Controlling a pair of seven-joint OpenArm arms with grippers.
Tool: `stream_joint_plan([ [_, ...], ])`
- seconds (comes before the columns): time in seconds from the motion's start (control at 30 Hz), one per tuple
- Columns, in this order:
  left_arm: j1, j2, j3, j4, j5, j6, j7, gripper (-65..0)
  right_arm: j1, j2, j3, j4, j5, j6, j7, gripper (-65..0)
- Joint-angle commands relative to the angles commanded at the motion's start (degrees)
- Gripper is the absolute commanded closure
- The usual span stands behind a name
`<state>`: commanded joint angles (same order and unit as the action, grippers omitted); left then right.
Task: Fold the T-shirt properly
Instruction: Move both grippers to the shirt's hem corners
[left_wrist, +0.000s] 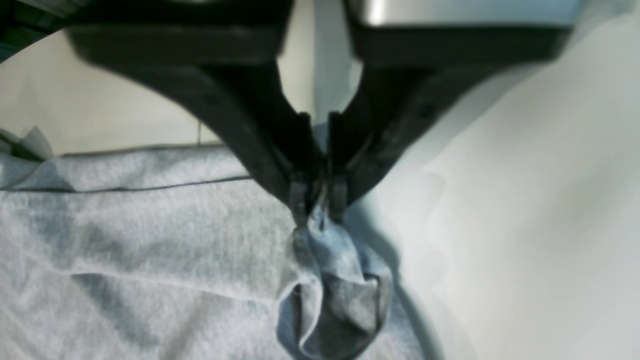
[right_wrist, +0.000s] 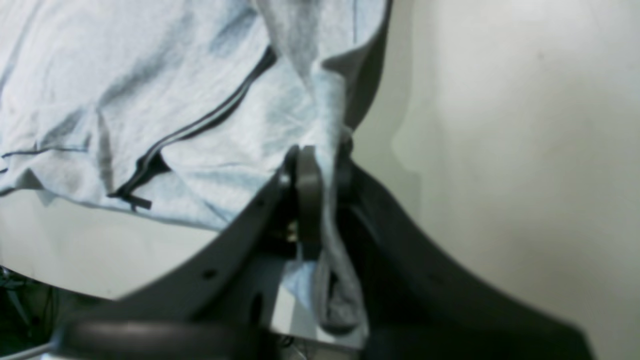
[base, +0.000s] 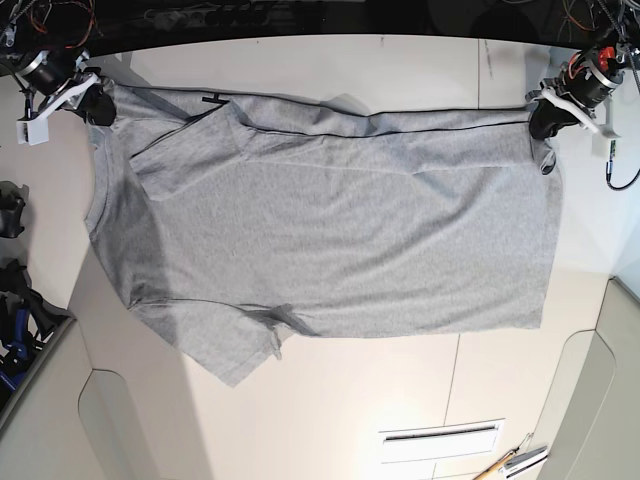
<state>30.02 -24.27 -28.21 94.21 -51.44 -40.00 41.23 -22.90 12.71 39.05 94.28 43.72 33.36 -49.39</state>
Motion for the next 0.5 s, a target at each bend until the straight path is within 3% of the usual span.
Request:
stream_joint_plan([
  [0.13,0.0,0.0,0.0,0.0,0.0,0.0,0.7,-18.3,0.0,0.1,0.0,0.0,0.0,-0.09,0.4,0.0],
  [0.17,0.0,0.0,0.0,0.0,0.0,0.0,0.7,-20.7,0.0,0.3,0.0,0.0,0.0,-0.09,0.6,-2.1],
  [0.23,0.0,0.0,-0.1,0.0,-0.1,0.0,1.9,-24.4,0.0,1.2,0.0,0.0,-0.5,-0.09,1.7,-13.9],
  [0.33,0.5,0.0,-2.1,0.0,-2.2,0.0,2.8,-24.6,0.0,3.1,0.4,0.0,-1.4,-0.13,3.1,-24.3],
  [0.5,0.6,0.0,-8.4,0.0,-8.2,0.0,5.6,-24.6,1.2,4.1,3.4,0.0,0.2,-0.15,3.1,-24.2],
])
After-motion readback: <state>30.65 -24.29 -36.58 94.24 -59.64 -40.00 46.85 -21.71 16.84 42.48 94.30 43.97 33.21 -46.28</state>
